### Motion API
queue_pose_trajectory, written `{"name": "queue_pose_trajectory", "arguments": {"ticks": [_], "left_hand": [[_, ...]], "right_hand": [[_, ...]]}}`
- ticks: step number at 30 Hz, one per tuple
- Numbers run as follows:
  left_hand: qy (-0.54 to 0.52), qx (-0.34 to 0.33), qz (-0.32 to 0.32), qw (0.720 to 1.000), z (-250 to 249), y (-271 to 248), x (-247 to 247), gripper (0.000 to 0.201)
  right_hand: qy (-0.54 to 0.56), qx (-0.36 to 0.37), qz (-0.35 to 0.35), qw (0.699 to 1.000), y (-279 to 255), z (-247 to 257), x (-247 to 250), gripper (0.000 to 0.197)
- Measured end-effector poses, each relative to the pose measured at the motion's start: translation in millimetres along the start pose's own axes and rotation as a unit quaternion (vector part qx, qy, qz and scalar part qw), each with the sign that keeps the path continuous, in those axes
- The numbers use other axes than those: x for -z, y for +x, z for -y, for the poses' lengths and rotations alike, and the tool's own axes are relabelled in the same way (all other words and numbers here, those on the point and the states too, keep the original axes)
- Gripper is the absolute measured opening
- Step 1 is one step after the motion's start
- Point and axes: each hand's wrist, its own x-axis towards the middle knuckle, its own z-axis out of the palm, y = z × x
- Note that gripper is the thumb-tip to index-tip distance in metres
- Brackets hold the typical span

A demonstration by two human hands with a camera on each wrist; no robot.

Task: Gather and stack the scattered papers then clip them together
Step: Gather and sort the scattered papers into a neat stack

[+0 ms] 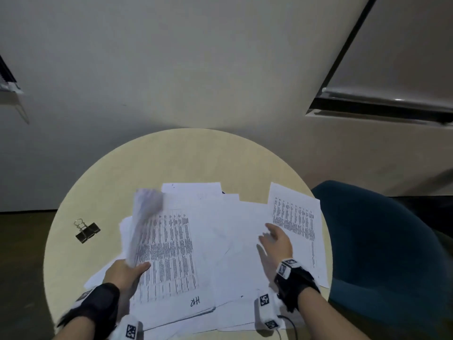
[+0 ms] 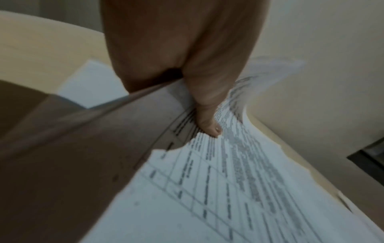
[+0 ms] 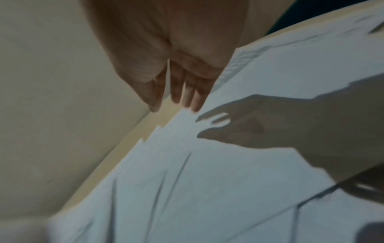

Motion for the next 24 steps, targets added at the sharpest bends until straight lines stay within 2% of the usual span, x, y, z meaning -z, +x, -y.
{"name": "queue_pose_trajectory", "arguments": {"ticks": [2,4,5,7,9,11,14,16,18,19,24], "left_hand": [[-0.002,0.015,0.021,1.0,4.3,4.0,2.6,0.04],[0.003,0.02,0.034,0.999,4.8,9.0,3.5,0.041],[0.006,0.021,0.036,0.999,3.3,9.6,3.4,0.042],[0.004,0.022,0.044,0.999,-1.8,6.9,2.4,0.043],[0.01,0.02,0.047,0.999,-3.6,3.9,1.4,0.045],[0.004,0.025,0.043,0.999,-2.2,4.3,1.0,0.047],[-0.001,0.033,0.033,0.999,-0.3,5.0,-0.3,0.048],[0.0,0.034,0.03,0.999,-1.9,2.7,-2.0,0.047],[0.009,0.029,0.027,0.999,-2.1,1.1,-3.2,0.049],[0.009,0.027,0.026,0.999,-1.9,1.0,-3.4,0.049],[0.0,0.02,0.023,1.0,0.7,0.8,-1.9,0.048]], "right_hand": [[-0.098,-0.013,-0.039,0.994,13.5,-7.0,29.5,0.06],[-0.263,-0.053,-0.082,0.96,21.0,-20.3,48.0,0.087],[-0.304,-0.088,-0.101,0.943,20.0,-25.9,50.5,0.1],[-0.329,-0.146,-0.128,0.924,16.0,-37.6,51.0,0.125],[-0.362,-0.163,-0.139,0.907,13.1,-42.0,48.1,0.134],[-0.359,-0.149,-0.133,0.912,13.1,-35.0,40.3,0.125],[-0.234,-0.143,-0.089,0.958,17.4,-23.1,25.1,0.112],[-0.117,-0.149,-0.06,0.98,19.6,-23.3,16.3,0.086],[-0.083,-0.132,-0.047,0.987,18.5,-28.3,10.3,0.049],[-0.079,-0.12,-0.038,0.989,15.7,-29.0,8.1,0.039],[-0.069,-0.078,-0.054,0.993,10.5,-11.2,17.8,0.025]]}}
